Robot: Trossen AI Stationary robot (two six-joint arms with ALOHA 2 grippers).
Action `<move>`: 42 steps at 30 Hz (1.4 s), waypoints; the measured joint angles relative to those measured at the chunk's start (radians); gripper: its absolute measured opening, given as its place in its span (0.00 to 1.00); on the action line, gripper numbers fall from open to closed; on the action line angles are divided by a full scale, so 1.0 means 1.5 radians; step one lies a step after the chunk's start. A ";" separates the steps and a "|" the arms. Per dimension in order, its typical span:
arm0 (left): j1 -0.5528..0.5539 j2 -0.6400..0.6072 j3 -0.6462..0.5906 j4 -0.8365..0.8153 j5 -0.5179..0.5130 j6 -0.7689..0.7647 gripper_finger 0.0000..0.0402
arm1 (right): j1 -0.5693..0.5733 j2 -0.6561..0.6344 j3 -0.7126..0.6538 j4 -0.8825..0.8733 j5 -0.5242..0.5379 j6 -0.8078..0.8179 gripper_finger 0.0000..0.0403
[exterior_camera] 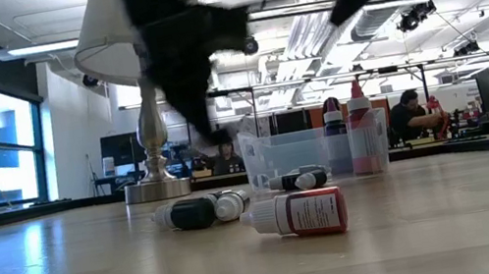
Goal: Pick & Place food coloring
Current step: Put the left small red food coloring bottle into the transparent bin, then put the small orange food coloring bottle into the transparent bin
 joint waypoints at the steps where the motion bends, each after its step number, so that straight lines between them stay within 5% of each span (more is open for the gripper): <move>1: 0.019 -0.001 0.022 -0.001 -0.015 0.035 0.19 | 0.008 -0.003 0.000 -0.013 0.000 0.019 0.34; 6: 0.111 -0.002 0.104 0.028 -0.039 0.196 0.20 | 0.048 -0.004 0.000 -0.064 0.035 0.082 0.34; 12: 0.196 0.018 0.113 0.120 0.016 0.327 0.20 | 0.085 -0.004 0.000 -0.061 0.077 0.123 0.34; 31: 0.234 0.135 0.110 0.139 0.072 0.400 0.20 | 0.114 0.001 0.001 -0.026 0.088 0.159 0.34; 42: 0.229 0.134 0.119 0.147 0.065 0.382 0.36 | 0.114 0.001 0.001 0.021 0.077 0.158 0.34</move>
